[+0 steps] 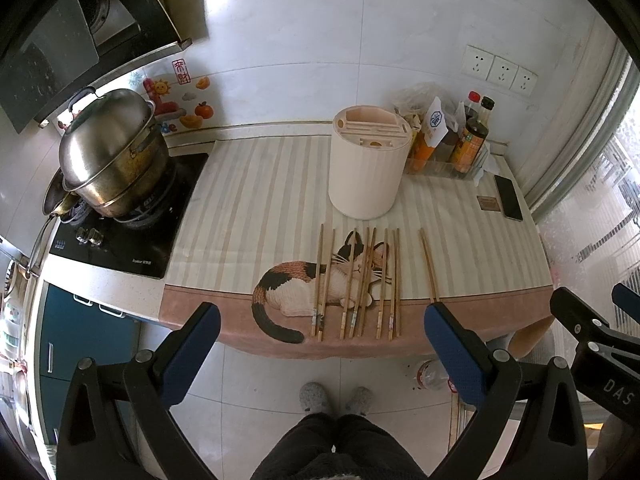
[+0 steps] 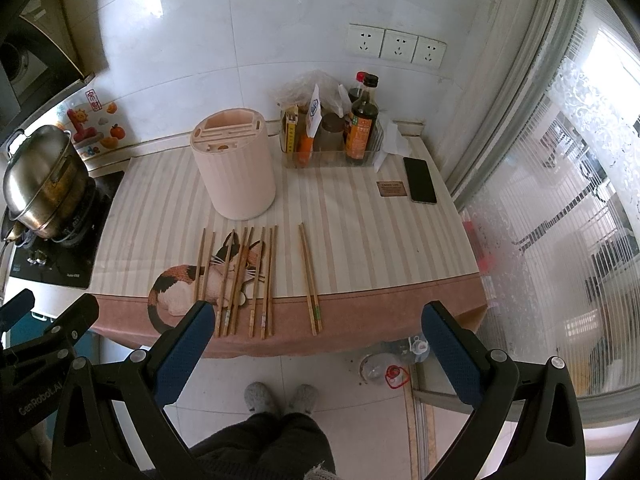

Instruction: Organize utensils

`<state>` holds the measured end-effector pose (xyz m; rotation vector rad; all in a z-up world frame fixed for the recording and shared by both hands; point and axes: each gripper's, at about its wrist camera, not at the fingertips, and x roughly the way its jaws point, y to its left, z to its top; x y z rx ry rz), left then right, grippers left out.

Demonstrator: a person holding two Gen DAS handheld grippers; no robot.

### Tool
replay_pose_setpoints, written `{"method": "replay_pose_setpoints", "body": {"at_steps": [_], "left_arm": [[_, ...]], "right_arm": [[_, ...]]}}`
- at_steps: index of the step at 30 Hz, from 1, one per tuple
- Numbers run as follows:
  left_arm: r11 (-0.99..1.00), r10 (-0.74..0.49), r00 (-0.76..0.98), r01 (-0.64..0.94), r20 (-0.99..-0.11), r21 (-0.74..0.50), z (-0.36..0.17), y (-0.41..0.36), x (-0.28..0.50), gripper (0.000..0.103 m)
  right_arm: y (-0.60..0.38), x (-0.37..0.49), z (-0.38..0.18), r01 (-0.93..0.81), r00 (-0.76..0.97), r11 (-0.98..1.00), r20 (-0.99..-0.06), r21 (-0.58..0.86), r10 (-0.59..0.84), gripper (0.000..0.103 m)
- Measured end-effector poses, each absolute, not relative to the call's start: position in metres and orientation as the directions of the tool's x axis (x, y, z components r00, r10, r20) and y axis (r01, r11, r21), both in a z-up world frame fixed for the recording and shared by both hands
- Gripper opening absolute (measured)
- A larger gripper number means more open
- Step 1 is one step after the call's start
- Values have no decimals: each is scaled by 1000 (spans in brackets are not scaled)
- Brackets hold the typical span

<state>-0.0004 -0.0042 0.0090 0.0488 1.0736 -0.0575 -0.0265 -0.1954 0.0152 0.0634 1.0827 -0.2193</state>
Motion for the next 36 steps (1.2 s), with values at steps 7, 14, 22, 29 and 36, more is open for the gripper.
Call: {"method": "replay_pose_setpoints", "body": {"at_steps": [7,14,22,29,36], "left_arm": [[997,-20,479,70,-878,15,13,-11,1,103],[997,-22,478,70,-878,13,15,-16,2,103],[997,-25,476,75,-879,12,15,-18,2,103],[996,-44,488,93,-872,2,6,-14,10,103],[993,12,573,92,-819,79,-29,-4,53,103]], "right_arm": [[-195,-26,15,208,451,977,-880,-57,-147,103],[-195,-25,18,209,451,976,-880,-56,-147,103],[-196,-24,17,210,451,976,-880,-55,-147,103],[-195,-20,17,230,448,972,-882,-47,-149,103],[-209,-4,-20,332,493,943,-857,27,-149,103]]}}
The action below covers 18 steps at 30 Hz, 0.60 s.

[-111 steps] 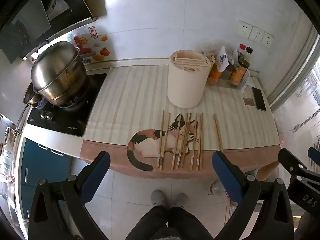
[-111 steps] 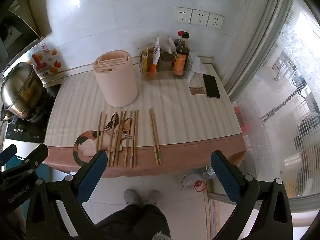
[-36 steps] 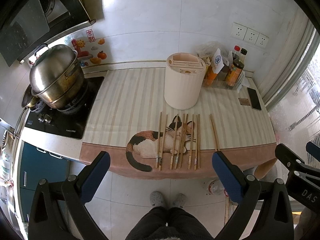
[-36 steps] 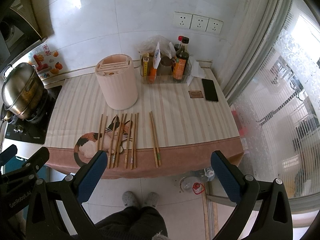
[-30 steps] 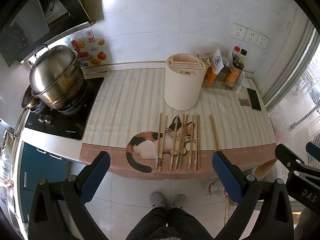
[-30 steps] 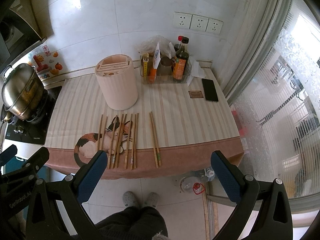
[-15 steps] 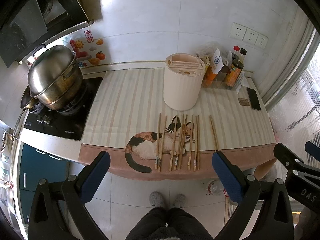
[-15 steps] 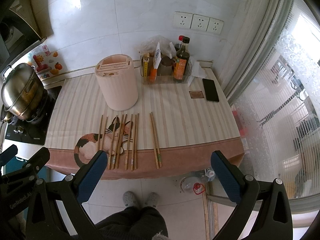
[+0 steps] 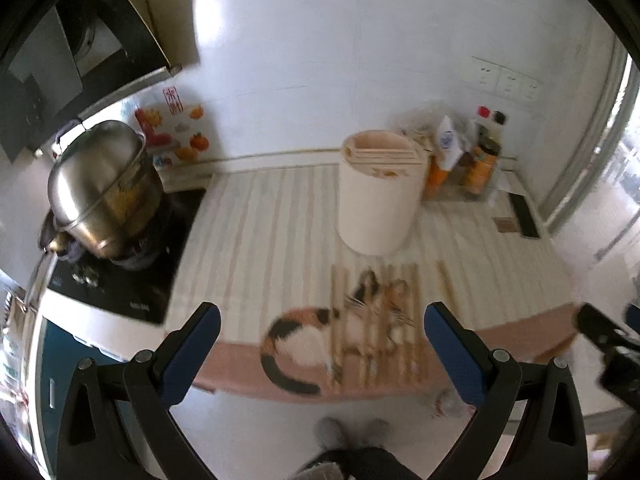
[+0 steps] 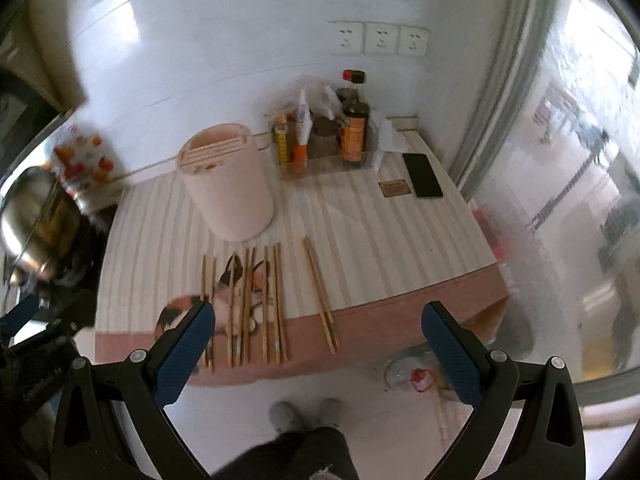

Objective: Organize utensils
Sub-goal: 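Lower both tools to the chopsticks and close each on one chopstick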

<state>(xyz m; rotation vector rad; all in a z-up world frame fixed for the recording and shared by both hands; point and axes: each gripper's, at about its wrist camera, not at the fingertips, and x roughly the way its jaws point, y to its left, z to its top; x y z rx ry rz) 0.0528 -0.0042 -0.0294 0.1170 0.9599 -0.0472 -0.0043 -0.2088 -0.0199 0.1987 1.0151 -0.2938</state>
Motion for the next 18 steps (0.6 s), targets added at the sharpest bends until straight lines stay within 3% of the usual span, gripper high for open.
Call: {"method": "replay_pose_setpoints", "body": {"at_steps": [6,9,14,17,18], "left_arm": [[989,91,479,57,-873,135,-105,11,105,103],[990,98,399,50,-912,129,-146,17,125,103],[989,116,273,54,-955,136,-210,16,150,102],[989,117,182,72,-976,132,-248,10,160,91],[989,114,154,75,-981,127,-259,7,163,81]], "right_arm": [[-235,23,-82,420,415,907,-884,-25,-216,102],[-246,43,-122,421,360,906,-906,-55,-222,93],[-264,77,-192,383,283,924,-951,-9,-126,67],[-270,97,-232,354,224,935,-972,17,-67,56],[-272,103,-244,347,207,937,-977,30,-46,54]]}}
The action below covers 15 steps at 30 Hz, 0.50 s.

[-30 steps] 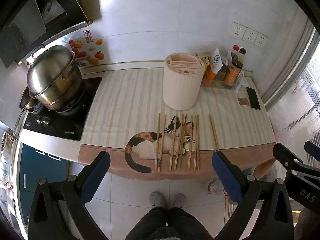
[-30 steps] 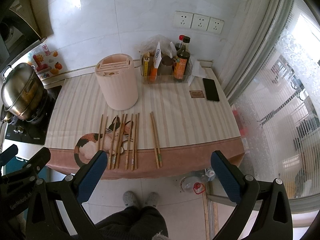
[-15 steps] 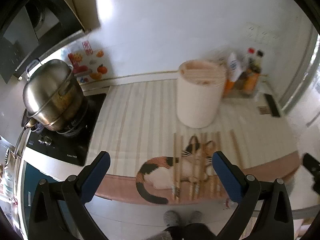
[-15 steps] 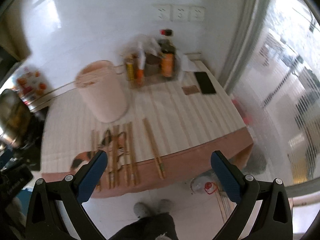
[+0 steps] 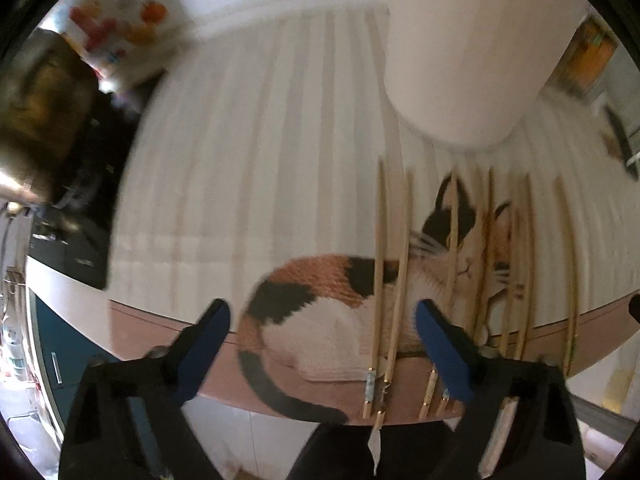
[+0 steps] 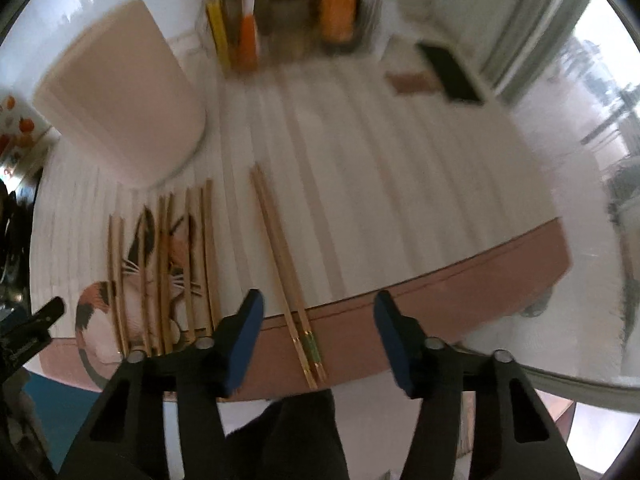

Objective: Organize utensils
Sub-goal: 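Lower both tools to the chopsticks and close each on one chopstick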

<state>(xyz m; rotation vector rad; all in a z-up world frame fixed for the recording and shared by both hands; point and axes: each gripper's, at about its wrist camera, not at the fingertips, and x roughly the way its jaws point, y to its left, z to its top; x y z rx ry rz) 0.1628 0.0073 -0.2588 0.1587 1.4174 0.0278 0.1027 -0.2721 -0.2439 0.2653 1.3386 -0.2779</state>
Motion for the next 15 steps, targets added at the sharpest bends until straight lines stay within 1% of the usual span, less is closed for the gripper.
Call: {"method": "replay_pose_setpoints", "body": {"at_steps": [2,3,4,8,9,13,14,15], "left_arm": [[992,99,81,68,-992,104,-283,5,169,66],[993,97,54,59,-994,100,-292,5,171,55],[995,90,33,51,-995,91,-300,5,173,50],[995,92,-6,49,-996,92,-317,0,179,48],[994,100,5,46,-995,100,-317,0,179,49],[994,96,17,50,-995,97,-317,-3,183,48],[995,90,24,45,-996,91,-317,-2,182,47],[996,78,30,41,-996,79,-317,-2,180,43]], "right_arm": [[-277,112,-268,337,168,940,-986,45,-14,47],[-280,116,-277,336,153,940,-988,55,4,46],[-282,121,-285,332,136,941,-990,65,20,46],[-291,135,-314,320,87,942,-993,103,79,44],[-292,138,-320,313,77,943,-993,110,90,44],[-290,148,-336,271,55,954,-991,130,119,40],[-288,151,-338,260,54,956,-990,137,128,39],[-285,153,-341,249,53,958,-990,140,131,39]]}}
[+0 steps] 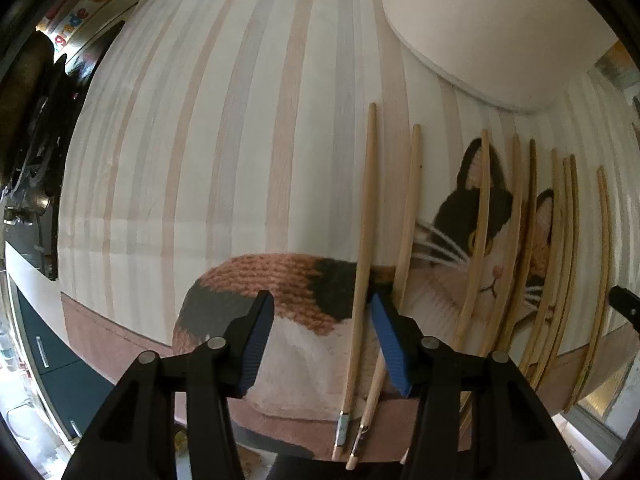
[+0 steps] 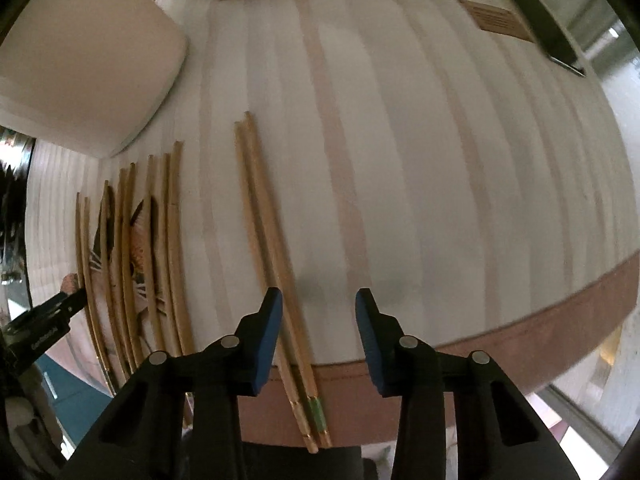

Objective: Organize utensils
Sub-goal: 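Lower both tools to the chopsticks and close each on one chopstick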

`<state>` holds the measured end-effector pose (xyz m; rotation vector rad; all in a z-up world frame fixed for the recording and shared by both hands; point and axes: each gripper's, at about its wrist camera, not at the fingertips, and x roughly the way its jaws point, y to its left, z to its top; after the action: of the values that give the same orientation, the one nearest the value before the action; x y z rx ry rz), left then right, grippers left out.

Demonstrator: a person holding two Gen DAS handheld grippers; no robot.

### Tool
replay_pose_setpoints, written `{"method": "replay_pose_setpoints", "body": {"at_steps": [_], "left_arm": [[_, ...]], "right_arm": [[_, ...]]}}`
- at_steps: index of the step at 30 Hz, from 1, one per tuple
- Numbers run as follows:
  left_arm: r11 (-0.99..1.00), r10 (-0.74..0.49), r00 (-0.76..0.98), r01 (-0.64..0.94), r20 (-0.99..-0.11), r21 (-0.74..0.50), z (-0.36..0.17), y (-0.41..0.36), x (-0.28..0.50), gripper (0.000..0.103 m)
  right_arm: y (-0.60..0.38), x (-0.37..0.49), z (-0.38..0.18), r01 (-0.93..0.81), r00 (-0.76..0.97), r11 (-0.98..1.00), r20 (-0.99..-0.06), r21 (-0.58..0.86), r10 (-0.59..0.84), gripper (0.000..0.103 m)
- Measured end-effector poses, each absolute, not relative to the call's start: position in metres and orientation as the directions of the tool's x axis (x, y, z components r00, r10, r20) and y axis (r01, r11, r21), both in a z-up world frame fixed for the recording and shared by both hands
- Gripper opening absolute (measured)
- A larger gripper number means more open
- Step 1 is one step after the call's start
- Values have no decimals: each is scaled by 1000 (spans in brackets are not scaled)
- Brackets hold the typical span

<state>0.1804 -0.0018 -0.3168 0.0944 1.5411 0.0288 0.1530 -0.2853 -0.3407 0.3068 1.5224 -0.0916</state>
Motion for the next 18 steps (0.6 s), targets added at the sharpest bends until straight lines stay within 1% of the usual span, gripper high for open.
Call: {"method": "replay_pose_setpoints", "body": {"at_steps": [1,2,3,5,6,7,8,14,18], "left_arm": [[997,61,31,36,-998,62,-317,-1,183,33],[999,23,27,26,-999,24,-317,0,181,27],[1000,-1,23,21,-1000,-1,-317,1,184,16],[1000,-3,23,28,-1000,-2,-315,-1,184,13],[999,-11,21,35,-1000,-10,-315,-2,183,9],[999,-14,20,37,-1000,-13,-315,-2,183,9],[999,-19,20,36,-1000,-18,-317,-2,181,8],[991,-132,-19,-12,-991,-132,-314,18,189,9],[992,-125,-28,18,-992,-126,-314,27,195,9]], "right_arm": [[-281,156,-344,232,44,964,-992,128,121,36],[-278,157,-346,222,36,968,-993,118,113,34],[-274,158,-346,202,44,973,-994,108,101,32],[-266,160,-347,170,42,983,-997,67,61,25],[-263,160,-347,160,40,986,-998,45,39,22],[-260,159,-348,154,37,988,-999,12,7,12],[-258,159,-350,156,32,988,-999,-19,-24,7],[-268,144,-363,216,-11,976,-999,-39,-37,7],[-280,144,-370,235,-25,971,-999,-43,-38,7]]}}
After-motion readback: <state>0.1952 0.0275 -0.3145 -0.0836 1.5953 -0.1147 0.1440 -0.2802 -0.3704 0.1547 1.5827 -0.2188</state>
